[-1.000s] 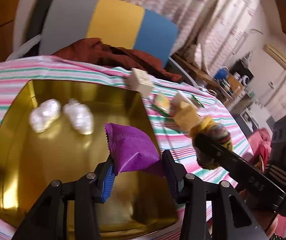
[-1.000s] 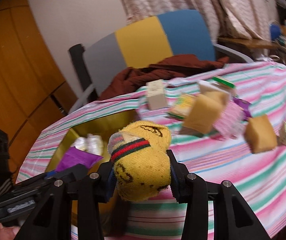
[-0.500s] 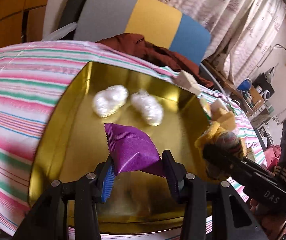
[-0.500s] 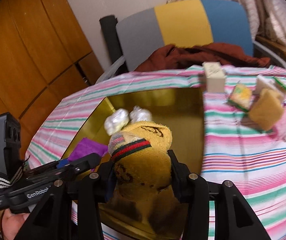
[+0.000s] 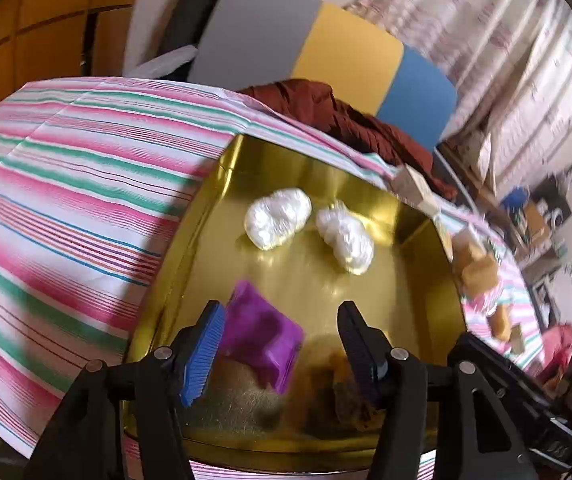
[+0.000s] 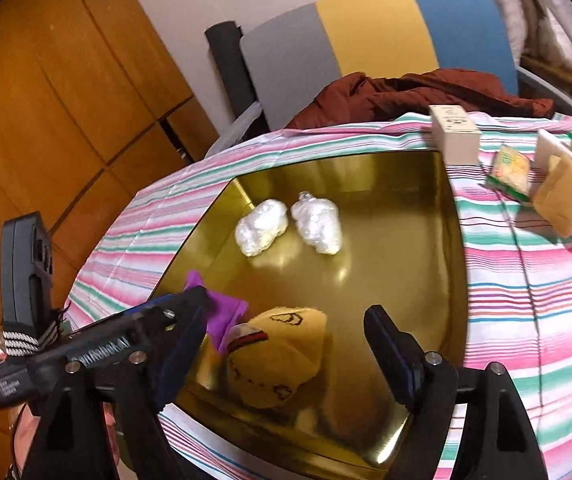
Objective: Organize objects
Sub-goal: 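Place the purple packet and yellow plush toy into the gold tray, open both tools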
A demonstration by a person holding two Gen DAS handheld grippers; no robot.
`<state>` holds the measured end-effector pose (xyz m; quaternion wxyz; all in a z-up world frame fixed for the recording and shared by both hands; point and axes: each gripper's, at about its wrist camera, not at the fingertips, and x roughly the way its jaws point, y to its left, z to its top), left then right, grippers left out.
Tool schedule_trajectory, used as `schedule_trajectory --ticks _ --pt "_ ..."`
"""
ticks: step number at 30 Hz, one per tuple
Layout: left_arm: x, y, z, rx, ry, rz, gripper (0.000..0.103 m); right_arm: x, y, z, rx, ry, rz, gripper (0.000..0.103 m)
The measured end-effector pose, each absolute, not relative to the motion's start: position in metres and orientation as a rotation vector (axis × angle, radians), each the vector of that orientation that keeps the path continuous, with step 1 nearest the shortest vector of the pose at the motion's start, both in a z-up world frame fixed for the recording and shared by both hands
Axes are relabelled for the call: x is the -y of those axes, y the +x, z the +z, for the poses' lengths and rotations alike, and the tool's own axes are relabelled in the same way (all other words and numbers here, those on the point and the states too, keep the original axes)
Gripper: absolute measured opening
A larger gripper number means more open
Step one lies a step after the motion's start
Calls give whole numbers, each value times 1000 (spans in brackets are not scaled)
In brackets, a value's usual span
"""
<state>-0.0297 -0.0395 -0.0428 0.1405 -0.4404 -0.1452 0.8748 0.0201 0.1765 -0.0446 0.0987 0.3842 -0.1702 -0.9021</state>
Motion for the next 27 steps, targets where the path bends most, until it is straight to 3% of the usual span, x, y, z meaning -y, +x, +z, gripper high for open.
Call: schedule_trajectory --ticks 7,27 --pt "40 -22 -30 489 -1226 2531 60 -190 27 -43 528 1125 -2704 82" --pt "-42 5 -16 296 -1151 2347 60 -242 44 -37 621 1061 -2814 82"
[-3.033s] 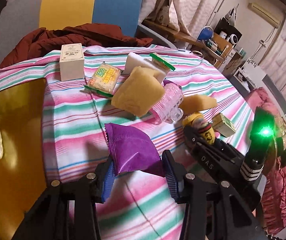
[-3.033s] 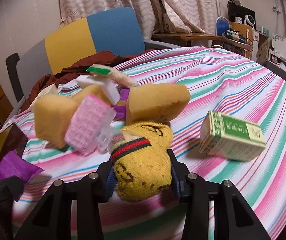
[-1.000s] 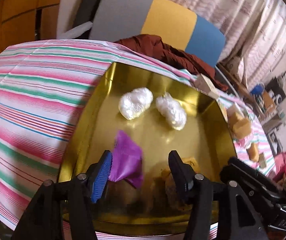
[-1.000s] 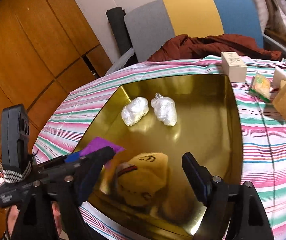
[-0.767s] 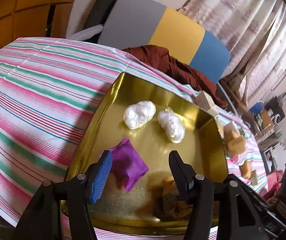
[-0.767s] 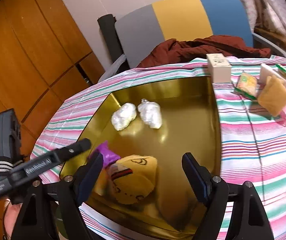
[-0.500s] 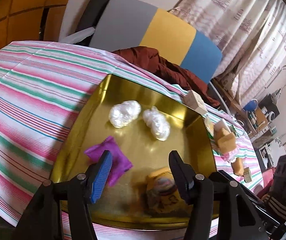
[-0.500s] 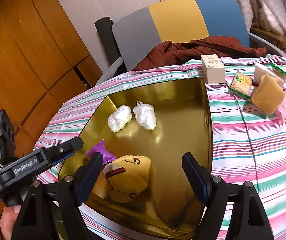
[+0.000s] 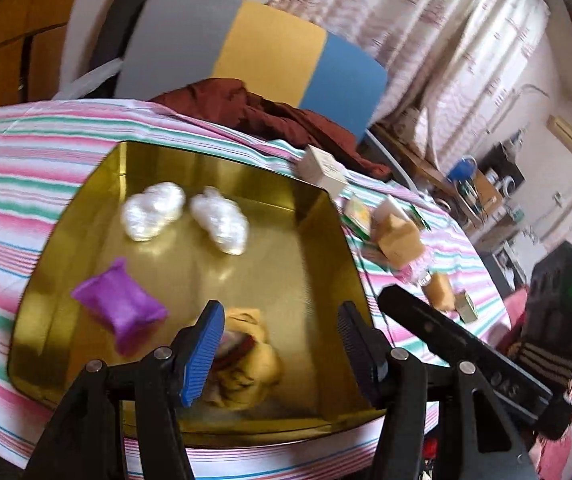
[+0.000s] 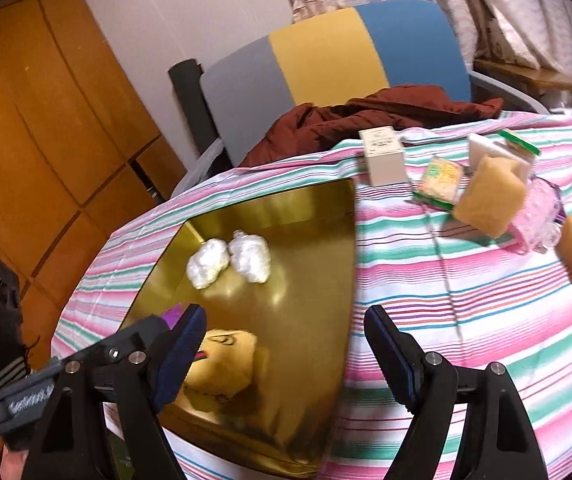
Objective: Organize objects
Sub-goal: 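Place the purple packet and yellow plush toy into the gold tray, open both tools, then grasp a yellow sponge with the left tool while the right tool grasps the pink roller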
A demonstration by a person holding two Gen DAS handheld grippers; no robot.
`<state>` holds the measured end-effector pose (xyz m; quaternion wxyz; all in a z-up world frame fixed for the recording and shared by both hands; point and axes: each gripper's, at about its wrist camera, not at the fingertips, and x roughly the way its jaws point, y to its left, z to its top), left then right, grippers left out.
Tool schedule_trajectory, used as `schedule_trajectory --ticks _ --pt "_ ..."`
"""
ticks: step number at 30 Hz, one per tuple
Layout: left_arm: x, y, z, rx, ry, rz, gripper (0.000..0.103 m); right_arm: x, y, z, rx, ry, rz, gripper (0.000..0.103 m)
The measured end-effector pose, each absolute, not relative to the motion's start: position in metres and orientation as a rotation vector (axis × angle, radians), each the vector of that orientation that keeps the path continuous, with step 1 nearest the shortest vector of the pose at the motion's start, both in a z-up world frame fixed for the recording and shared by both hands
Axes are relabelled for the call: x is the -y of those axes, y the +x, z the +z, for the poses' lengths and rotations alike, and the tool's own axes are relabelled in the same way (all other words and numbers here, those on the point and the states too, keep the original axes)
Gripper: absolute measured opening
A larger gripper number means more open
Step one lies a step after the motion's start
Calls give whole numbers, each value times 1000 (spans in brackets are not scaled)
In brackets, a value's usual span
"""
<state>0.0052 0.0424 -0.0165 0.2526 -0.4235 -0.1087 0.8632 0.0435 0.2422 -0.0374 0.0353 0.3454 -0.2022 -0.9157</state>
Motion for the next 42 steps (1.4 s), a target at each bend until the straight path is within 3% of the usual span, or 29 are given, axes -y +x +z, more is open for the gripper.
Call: schedule_trajectory --ticks 22,36,42 --pt "-153 39 -12 22 -1135 2139 60 -392 86 -74 875 1143 -3044 82" --pt "-169 46 -15 -21 -1163 2114 60 -440 17 -50 641 1068 -3140 81" --pt "-165 44 -13 -16 -1168 2130 60 -455 -18 -62 723 1135 -3052 79"
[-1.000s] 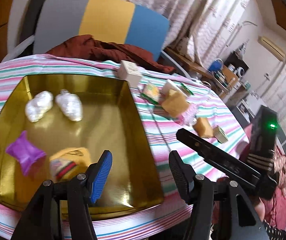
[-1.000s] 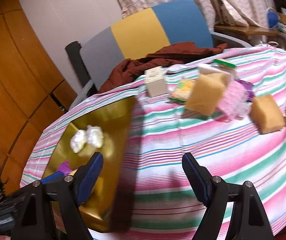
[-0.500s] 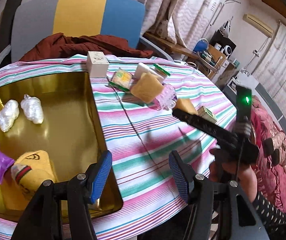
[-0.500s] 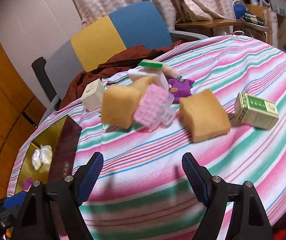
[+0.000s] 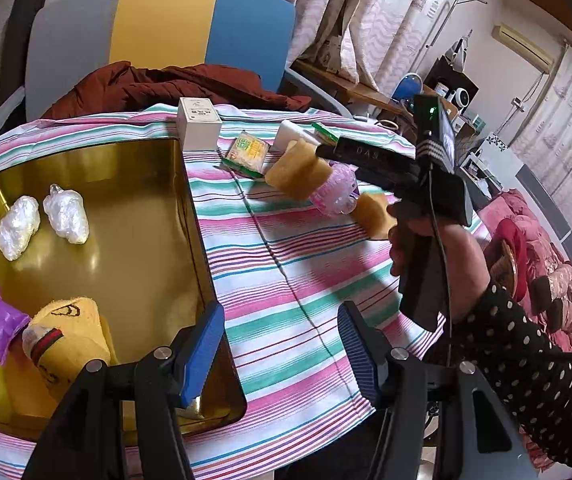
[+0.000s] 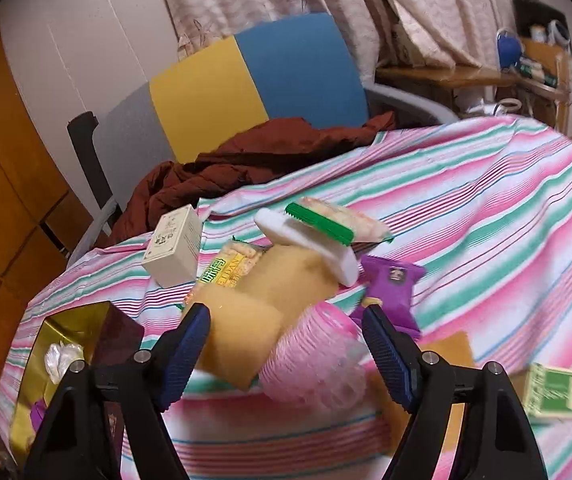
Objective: Organize objects
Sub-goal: 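Grasp a yellow sponge with the left tool while the right tool grasps the pink roller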
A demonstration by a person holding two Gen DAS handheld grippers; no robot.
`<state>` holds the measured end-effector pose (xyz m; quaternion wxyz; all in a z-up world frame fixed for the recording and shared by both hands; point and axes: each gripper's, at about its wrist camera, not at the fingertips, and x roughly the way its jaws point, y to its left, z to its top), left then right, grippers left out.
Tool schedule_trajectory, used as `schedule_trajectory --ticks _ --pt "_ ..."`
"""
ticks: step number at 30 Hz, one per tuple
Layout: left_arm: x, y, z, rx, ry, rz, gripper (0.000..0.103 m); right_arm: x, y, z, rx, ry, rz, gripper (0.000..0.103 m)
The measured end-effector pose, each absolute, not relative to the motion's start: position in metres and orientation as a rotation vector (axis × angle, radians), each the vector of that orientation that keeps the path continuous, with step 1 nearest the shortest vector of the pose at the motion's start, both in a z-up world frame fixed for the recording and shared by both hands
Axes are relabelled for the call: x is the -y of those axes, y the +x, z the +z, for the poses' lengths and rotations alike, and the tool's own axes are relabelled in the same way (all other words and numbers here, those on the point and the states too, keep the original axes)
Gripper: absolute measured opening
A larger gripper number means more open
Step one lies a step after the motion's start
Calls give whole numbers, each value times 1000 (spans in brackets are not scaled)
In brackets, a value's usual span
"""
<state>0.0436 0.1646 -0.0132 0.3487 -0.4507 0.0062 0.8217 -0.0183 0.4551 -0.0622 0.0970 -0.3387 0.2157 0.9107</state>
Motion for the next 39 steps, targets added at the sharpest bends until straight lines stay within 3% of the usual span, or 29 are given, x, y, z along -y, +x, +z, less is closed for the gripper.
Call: schedule_trajectory --ticks 12,19,22,28,33,39 --pt "-160 33 -17 40 -1182 2147 60 -396 73 -83 -712 -1058 2812 79" --pt "-158 35 -14 33 -1171 2163 60 -419 58 -79 -789 -995 2750 83" --pt "-154 33 -14 49 -1176 2169 60 -421 47 -79 -923 -1002 2765 83" --pt "-149 31 -13 67 -1170 2187 60 -394 31 -83 -755 -1114 2777 83" --pt "-148 29 -12 74 -1174 2187 60 -386 6 -97 -677 -1229 2695 67" --pt "-156 21 -9 31 -1175 2192 60 -387 6 -104 -627 -1231 2707 61"
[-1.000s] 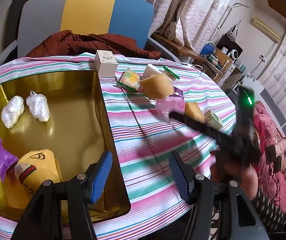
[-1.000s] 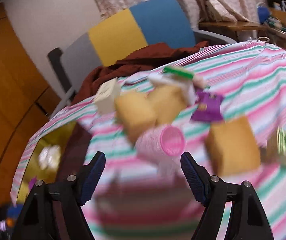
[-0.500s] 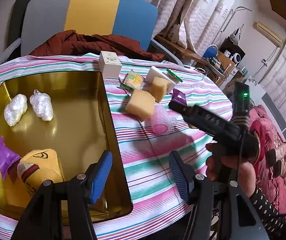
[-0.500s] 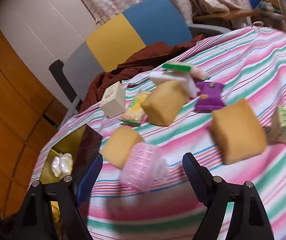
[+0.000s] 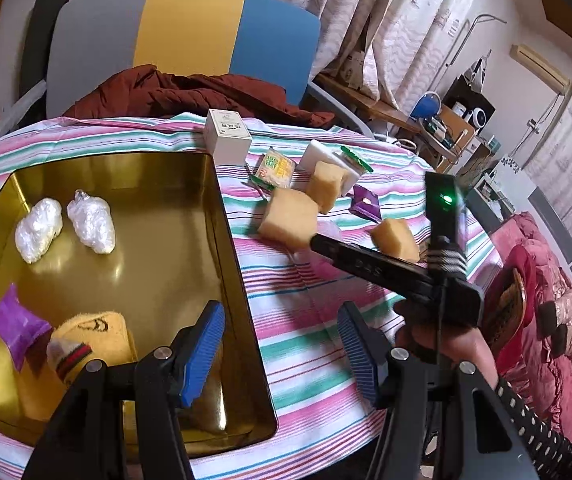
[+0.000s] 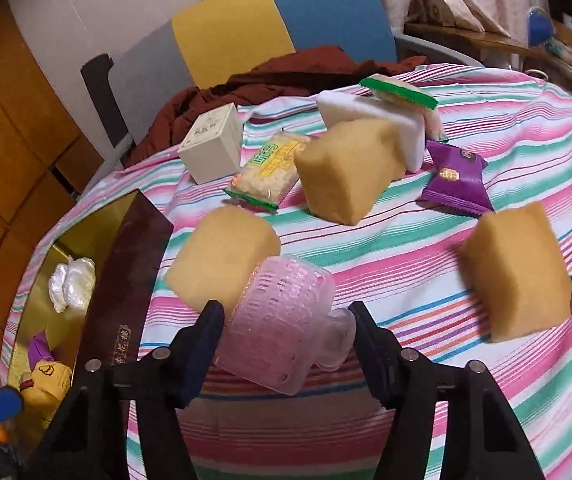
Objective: Organize objects
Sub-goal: 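Grasp a yellow sponge with the left tool while the right tool grasps the pink roller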
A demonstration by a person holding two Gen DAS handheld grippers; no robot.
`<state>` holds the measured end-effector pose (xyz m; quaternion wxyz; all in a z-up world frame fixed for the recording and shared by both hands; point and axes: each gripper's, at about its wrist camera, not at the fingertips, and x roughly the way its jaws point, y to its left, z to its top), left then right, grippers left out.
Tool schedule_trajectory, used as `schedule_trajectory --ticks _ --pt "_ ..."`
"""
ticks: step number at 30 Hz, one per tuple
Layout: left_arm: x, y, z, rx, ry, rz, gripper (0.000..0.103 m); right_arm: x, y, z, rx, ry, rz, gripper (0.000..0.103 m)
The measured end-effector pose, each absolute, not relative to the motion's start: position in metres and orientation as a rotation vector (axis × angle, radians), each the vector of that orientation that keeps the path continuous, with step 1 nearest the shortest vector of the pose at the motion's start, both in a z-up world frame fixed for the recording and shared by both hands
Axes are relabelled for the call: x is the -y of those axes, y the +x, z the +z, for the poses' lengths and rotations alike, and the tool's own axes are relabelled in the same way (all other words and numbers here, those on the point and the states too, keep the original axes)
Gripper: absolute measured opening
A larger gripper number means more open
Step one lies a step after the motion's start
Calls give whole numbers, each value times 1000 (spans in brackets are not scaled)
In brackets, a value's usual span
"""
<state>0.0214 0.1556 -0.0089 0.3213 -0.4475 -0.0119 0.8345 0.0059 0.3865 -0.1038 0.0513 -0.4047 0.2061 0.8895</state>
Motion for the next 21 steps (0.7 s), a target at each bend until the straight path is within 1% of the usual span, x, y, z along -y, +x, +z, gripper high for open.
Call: schedule_trajectory --ticks 4,6,9,14,21 --pt "-174 15 -6 -28 -1171 2177 60 -392 28 -101 -617 -1239 2695 60" --pt "-190 9 -6 -57 -1179 2142 62 -399 42 -100 -616 -1240 2685 60" --pt "-217 4 -10 -91 -1195 2094 63 -408 64 -98 -594 -1217 2661 60" --pt "-270 -9 -30 -166 -1276 1993 64 -414 81 -101 -598 -1164 2669 60" --pt "-321 -32 -58 -255 -1373 1933 65 -408 84 -103 -577 -1113 2678 61"
